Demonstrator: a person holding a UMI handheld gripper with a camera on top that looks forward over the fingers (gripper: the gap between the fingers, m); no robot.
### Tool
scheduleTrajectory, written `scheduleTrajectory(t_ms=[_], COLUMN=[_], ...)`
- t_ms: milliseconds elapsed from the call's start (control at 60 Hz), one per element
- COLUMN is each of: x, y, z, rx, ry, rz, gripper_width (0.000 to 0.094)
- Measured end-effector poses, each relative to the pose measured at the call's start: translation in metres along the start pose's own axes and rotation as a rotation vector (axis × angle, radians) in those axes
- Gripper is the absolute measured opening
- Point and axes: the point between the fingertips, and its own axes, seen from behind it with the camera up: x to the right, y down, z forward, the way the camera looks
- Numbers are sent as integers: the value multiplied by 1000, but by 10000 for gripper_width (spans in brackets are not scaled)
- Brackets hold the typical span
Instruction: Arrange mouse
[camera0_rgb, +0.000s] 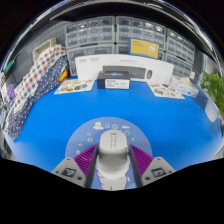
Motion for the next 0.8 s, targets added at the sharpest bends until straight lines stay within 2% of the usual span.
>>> scheduleTrajectory(t_ms=[83,450,800], x=[0,-31,-60], y=[0,-73,-78], z=[-12,-141,-219], rx=[-30,159,218], ry=[6,14,3], rz=[-21,-34,-30], gripper_width=[883,881,880])
